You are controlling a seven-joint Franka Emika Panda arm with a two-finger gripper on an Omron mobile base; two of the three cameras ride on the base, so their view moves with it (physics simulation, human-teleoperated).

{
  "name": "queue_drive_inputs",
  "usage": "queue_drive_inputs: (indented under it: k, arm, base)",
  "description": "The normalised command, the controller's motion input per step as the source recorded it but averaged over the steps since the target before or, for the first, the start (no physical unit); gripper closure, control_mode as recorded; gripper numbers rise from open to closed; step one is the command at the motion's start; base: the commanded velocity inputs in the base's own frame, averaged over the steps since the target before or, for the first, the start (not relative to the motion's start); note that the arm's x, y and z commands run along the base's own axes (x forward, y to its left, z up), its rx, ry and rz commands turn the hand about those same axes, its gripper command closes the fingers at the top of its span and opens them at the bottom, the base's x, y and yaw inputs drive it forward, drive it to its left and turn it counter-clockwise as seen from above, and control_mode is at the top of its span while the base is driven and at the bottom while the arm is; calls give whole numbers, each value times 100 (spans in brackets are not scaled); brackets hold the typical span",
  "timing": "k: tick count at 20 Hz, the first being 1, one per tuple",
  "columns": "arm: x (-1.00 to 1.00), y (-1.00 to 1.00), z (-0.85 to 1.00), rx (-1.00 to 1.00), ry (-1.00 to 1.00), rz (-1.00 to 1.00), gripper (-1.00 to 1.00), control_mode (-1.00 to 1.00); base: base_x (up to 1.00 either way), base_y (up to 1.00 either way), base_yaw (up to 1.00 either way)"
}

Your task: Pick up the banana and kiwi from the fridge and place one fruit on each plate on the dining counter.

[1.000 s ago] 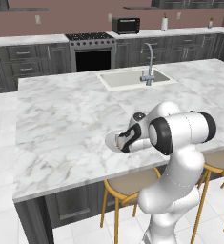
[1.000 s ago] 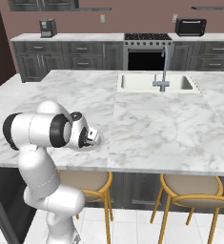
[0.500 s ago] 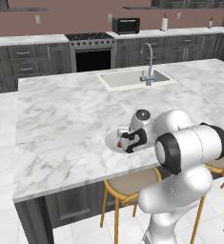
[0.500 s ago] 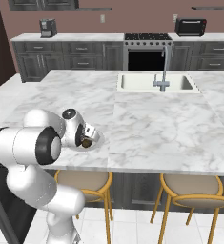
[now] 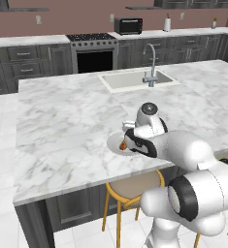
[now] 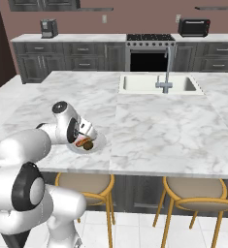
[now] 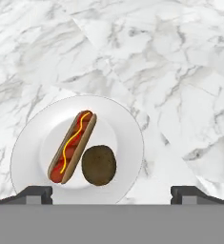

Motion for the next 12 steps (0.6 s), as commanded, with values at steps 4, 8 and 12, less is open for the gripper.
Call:
queue_drive_inputs:
  k: [4,8,12]
  arm:
    - [-39,-7,87,0,0,-6,-100,-100]
    - [-49,-11,82,0,0,-5,-100,-100]
    - [-65,-8,67,0,-2,-3,-100,-100]
  base:
    - [0,0,0]
    - [0,0,0]
    - [0,0,0]
